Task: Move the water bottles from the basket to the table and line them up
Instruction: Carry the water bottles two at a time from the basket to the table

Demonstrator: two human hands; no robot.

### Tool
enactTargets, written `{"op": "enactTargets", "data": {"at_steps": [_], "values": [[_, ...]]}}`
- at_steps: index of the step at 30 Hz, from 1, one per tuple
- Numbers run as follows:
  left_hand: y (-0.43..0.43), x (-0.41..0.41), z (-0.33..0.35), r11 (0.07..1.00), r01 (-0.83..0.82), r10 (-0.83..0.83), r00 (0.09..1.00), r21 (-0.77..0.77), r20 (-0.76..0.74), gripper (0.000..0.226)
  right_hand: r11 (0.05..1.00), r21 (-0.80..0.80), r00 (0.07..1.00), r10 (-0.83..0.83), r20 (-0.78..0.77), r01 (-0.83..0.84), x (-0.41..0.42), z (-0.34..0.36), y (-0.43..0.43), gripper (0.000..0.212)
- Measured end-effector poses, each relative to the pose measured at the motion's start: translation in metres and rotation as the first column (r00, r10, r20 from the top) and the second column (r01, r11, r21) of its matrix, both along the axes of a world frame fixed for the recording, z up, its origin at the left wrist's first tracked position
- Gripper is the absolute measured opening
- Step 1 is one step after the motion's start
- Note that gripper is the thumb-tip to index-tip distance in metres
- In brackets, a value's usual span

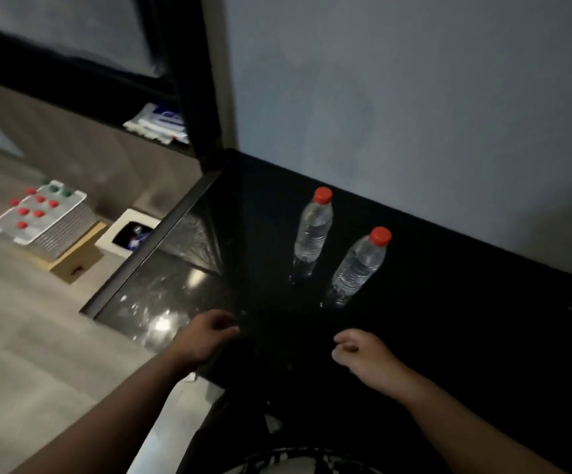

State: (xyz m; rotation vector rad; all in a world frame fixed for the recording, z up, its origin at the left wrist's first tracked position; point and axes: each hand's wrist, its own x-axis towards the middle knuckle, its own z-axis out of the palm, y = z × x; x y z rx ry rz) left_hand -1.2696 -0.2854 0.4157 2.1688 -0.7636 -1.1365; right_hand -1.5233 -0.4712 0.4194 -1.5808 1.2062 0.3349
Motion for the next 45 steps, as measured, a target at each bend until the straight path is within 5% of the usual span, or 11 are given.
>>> {"op": "enactTargets", "data": {"at_steps": [8,14,21,27,34,41,45], "values": [[0.195,-0.08,-0.016,0.848,-0.518,0.529,0.838,0.114,-0.131,0.015,0.935,0.067,0.927,0.354,-0.125,-0.348,0.008,-0.007,0.054,0.019],[0.312,-0.132,-0.018,0.503,-0.847,0.86,0.469,0.173,-0.202,0.014,0.744,-0.014,0.734,0.656,-0.177,-0.669,0.056,-0.019,0.091,0.003],[0.369,-0.155,-0.03,0.223,-0.953,0.954,0.169,0.207,-0.248,0.016,0.455,-0.054,0.454,0.86,-0.233,-0.889,0.131,-0.035,0.159,0.017],[0.421,-0.146,-0.037,0.276,-0.937,0.955,0.241,0.216,-0.173,0.008,0.32,-0.087,0.331,0.921,-0.204,-0.944,0.206,-0.035,0.244,0.019],[0.508,-0.083,-0.034,0.342,-0.906,0.939,0.323,0.25,-0.114,0.01,0.299,-0.081,0.308,0.937,-0.165,-0.951,0.27,-0.029,0.329,0.012],[0.545,0.047,-0.006,0.526,-0.845,0.851,0.524,0.098,-0.043,0.014,0.611,-0.056,0.608,0.791,0.06,-0.79,0.361,0.005,0.404,0.02],[0.545,0.127,0.002,0.543,-0.838,0.839,0.54,0.054,-0.07,0.022,0.674,-0.038,0.662,0.734,0.155,-0.738,0.403,0.015,0.419,0.014]]}}
